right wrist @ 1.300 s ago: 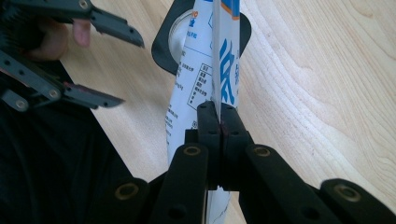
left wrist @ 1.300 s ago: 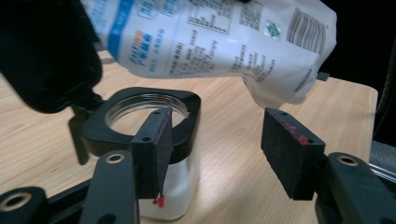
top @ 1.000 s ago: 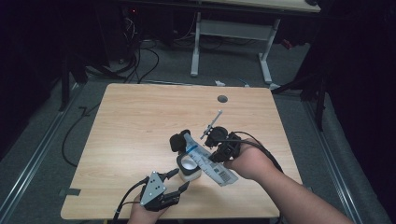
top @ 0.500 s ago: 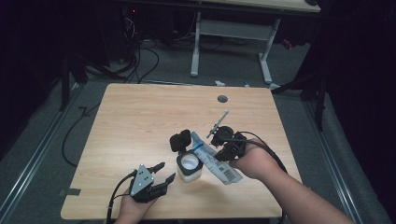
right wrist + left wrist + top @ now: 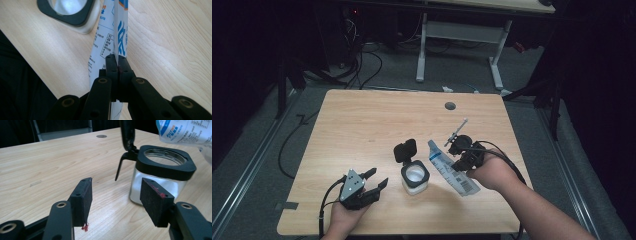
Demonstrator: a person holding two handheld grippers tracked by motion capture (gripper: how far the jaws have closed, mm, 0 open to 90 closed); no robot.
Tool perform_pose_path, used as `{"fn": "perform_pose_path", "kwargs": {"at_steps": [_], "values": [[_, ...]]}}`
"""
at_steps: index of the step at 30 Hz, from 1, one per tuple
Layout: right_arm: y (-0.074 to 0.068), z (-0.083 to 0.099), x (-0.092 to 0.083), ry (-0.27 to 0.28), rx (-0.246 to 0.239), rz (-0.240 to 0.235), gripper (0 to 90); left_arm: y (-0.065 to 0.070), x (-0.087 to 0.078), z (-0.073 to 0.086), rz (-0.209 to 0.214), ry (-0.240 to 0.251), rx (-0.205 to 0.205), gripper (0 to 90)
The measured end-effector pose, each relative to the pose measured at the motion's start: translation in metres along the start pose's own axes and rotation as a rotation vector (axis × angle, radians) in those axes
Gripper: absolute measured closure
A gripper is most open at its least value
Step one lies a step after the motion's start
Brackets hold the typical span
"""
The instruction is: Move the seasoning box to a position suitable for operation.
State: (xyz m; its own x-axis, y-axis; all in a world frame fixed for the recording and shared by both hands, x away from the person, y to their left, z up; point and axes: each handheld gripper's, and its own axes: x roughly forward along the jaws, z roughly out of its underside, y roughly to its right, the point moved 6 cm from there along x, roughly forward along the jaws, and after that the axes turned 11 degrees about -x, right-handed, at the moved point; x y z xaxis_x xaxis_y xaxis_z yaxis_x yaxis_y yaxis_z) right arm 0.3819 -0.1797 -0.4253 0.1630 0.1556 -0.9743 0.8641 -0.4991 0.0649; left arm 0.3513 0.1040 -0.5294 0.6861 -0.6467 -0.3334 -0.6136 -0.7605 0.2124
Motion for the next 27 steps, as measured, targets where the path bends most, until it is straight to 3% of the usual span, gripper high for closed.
{"fn": "perform_pose_path", "kwargs": {"at_steps": [7, 11, 16, 27], "values": [[0.015, 0.008, 0.006, -0.016, 0.019, 0.027, 89.7, -0.003, 0.000, 0.000, -0.008, -0.007, 0.002, 43.6], [0.022, 0.013, 0.009, -0.022, 0.035, 0.041, 89.7, -0.013, -0.002, 0.002, -0.024, -0.024, 0.002, 43.5], [0.030, 0.020, 0.016, -0.029, 0.049, 0.054, 89.7, -0.023, -0.005, 0.004, -0.041, -0.023, -0.029, 43.9], [0.045, 0.031, 0.021, -0.001, 0.104, 0.084, 89.6, -0.017, -0.003, 0.006, -0.023, -0.026, -0.031, 43.8]]}}
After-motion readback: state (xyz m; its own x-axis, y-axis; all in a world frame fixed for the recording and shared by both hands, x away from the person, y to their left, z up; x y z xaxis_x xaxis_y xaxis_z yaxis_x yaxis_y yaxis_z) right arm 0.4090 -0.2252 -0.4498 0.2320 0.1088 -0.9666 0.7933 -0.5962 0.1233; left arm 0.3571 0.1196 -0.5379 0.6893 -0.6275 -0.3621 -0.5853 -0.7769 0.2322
